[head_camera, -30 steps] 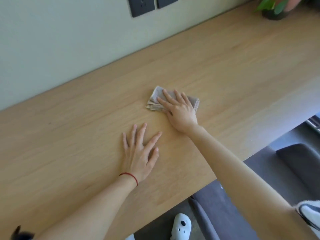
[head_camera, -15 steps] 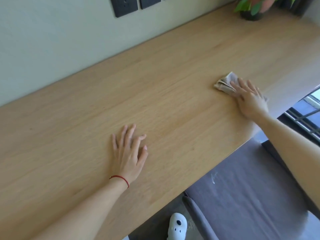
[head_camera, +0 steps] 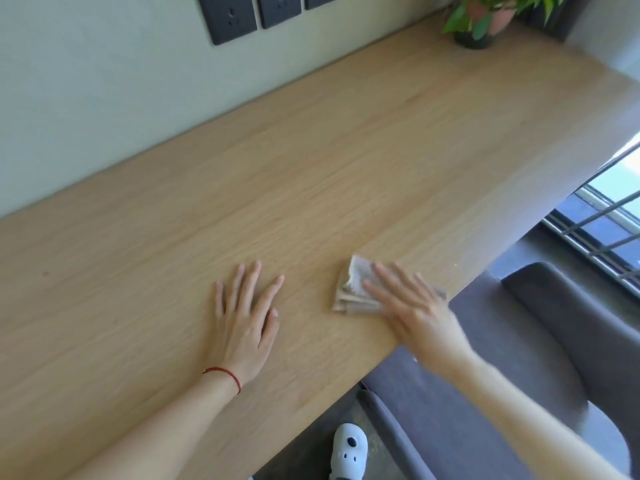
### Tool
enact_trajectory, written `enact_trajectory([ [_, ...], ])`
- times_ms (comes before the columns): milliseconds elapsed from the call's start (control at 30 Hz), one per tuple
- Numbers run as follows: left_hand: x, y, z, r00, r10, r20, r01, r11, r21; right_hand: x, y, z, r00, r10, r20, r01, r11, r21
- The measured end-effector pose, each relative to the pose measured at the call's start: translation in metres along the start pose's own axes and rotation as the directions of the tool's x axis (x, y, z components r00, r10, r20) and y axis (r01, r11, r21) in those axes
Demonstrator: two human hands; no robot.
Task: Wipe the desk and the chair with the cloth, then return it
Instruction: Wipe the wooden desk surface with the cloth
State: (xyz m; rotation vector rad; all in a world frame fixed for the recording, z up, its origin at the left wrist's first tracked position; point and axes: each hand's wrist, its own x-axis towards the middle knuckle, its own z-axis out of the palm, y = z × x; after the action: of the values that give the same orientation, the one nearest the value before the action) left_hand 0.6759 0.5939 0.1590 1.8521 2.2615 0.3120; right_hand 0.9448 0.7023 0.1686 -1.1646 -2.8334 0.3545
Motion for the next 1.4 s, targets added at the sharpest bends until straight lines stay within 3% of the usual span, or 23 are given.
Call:
enact_trajectory([
  [67,-0.003,-0.006,0.000,1.000,0.020,0.000,-0.020,0.999,0.027,0.019,0.057,-0.015,0.983,0.185,-0.005,-0.185,0.982,-0.045],
  [167,-0.001,-0.005,0.000,1.000,-0.014,-0.009,0.015,1.000,0.017,0.071,0.132,-0.041,0.843,0.530,-0.093,-0.527,0.848,0.060],
  [233,0.001,-0.004,0.001,1.000,-0.027,-0.007,0.027,0.999,0.018,0.105,0.137,-0.046,0.794,0.599,-0.104,-0.593,0.801,0.084],
  [333,-0.001,-0.003,-0.001,0.999,-0.033,-0.004,0.034,0.999,0.027,0.129,0.088,-0.030,0.848,0.512,-0.135,-0.506,0.859,0.078],
  [467,-0.003,0.000,-0.004,0.997,-0.076,0.000,0.076,0.995,0.060,0.085,-0.018,0.000,0.983,0.170,-0.073,-0.164,0.983,0.083],
  [600,-0.003,0.002,-0.003,0.997,-0.076,0.000,0.076,0.995,0.067,0.016,-0.020,0.003,0.990,-0.139,0.014,0.139,0.990,0.027],
  [667,-0.002,0.001,-0.003,0.997,-0.075,-0.002,0.075,0.995,0.065,0.021,0.014,-0.008,0.995,-0.102,-0.007,0.102,0.995,0.013],
  [733,-0.001,-0.001,-0.003,0.997,-0.082,-0.004,0.082,0.995,0.057,0.054,0.043,-0.017,0.997,0.077,-0.031,-0.077,0.997,0.010],
  [800,-0.001,-0.001,-0.003,0.997,-0.081,-0.007,0.081,0.995,0.064,0.100,0.058,-0.021,0.955,0.285,-0.084,-0.285,0.958,0.020],
  [867,-0.001,-0.001,-0.002,0.997,-0.079,-0.011,0.080,0.994,0.071,0.146,0.054,-0.020,0.914,0.394,-0.101,-0.393,0.919,0.032],
  [933,0.000,0.000,-0.003,0.996,-0.085,-0.010,0.085,0.994,0.073,0.180,0.032,-0.016,0.914,0.391,-0.106,-0.386,0.920,0.060],
  [1033,-0.001,0.000,-0.004,0.996,-0.093,-0.012,0.094,0.993,0.072,0.183,-0.022,-0.005,0.974,0.214,-0.082,-0.204,0.973,0.108],
  [1133,-0.001,0.002,-0.005,0.996,-0.092,-0.018,0.093,0.993,0.074,0.120,-0.062,0.008,0.999,-0.028,-0.029,0.032,0.993,0.115],
  [1233,-0.003,0.002,-0.005,0.997,-0.079,-0.009,0.080,0.991,0.106,0.033,-0.057,0.013,0.992,-0.124,-0.026,0.126,0.988,0.092],
  [1300,-0.002,0.002,-0.005,0.997,-0.075,-0.009,0.076,0.991,0.106,0.014,-0.015,0.004,0.993,-0.094,-0.075,0.096,0.995,0.021],
  [1400,-0.001,0.001,-0.006,0.996,-0.086,0.006,0.085,0.992,0.092,0.049,0.055,-0.018,0.948,0.277,-0.153,-0.276,0.961,0.029],
])
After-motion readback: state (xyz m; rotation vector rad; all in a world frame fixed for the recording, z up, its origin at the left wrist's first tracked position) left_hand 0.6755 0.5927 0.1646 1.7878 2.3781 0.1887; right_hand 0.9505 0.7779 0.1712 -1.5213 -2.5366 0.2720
